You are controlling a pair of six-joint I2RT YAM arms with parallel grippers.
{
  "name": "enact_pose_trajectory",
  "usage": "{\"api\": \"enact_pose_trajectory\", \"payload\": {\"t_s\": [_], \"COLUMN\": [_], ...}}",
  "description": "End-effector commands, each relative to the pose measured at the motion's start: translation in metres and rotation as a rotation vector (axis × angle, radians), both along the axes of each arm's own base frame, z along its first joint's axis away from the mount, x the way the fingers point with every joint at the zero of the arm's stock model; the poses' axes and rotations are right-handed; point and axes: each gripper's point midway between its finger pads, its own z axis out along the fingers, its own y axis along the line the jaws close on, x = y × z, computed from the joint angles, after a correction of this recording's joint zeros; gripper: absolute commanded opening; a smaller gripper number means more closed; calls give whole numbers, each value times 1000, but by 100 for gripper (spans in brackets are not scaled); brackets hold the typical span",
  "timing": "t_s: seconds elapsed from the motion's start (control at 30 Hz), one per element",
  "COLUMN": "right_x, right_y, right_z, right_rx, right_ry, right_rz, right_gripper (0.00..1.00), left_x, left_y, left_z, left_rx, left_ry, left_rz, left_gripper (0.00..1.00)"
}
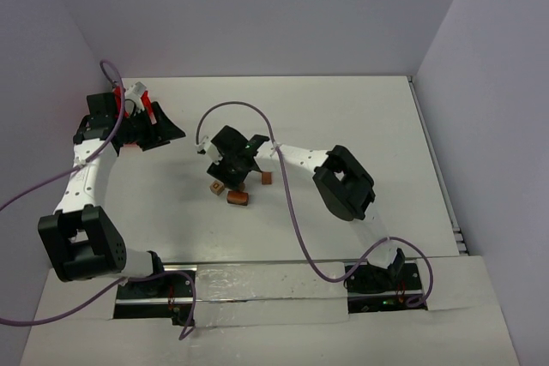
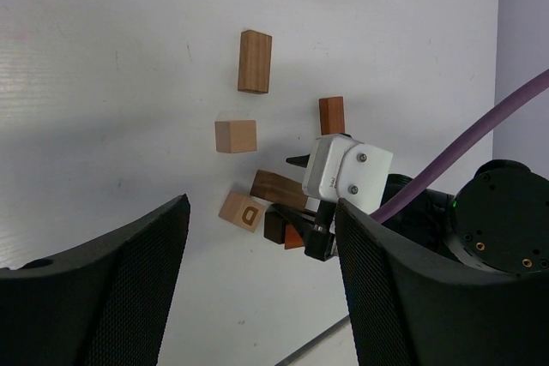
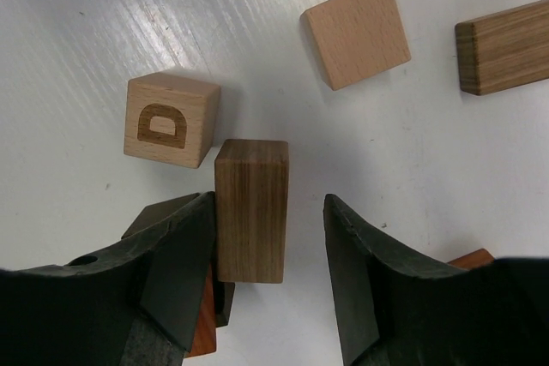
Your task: Build the wood block tower
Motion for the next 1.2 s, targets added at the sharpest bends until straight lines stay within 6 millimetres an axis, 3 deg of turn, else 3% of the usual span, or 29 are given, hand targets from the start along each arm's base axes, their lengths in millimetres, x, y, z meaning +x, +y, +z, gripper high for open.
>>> {"api": "enact_pose_trajectory", "payload": {"t_s": [0.0,0.27,0.37,0.4,0.43,0.5,0.57,0.6,0.77,0.93,1.07,1.17], "right_x": [-5,-14,-16,-14,-13,-10,-1,3,22,29,28,34], "right_y": [6,-1,0,0,0,-4,-12,-18,-61,-105,-120,-126], "right_z": [0,-3,11,26,36,53,101,116,154,145,127,119], "right_rx": [-2,-11,24,51,70,108,201,233,287,281,270,256], "right_ry": [10,29,32,10,-7,-25,-79,-89,-111,-129,-81,-69], "right_rz": [28,30,9,-5,-23,-86,-196,-264,-612,-911,-984,-1020], "right_gripper": [59,37,17,4,0,0,0,0,0,0,0,0], "left_x": [9,9,10,11,11,11,12,12,14,17,18,18], "left_y": [3,5,11,11,12,14,16,17,21,28,38,41], "left_z": [7,6,3,4,4,5,6,7,4,4,3,5], "left_rx": [-18,-17,6,10,13,19,28,31,43,67,97,105], "left_ry": [-36,-32,-30,-34,-33,-34,-38,-39,-40,-30,-30,-37], "left_rz": [-5,6,35,41,47,57,71,76,105,145,204,229], "left_gripper": [74,74,73,73,73,73,73,73,73,79,93,98]}}
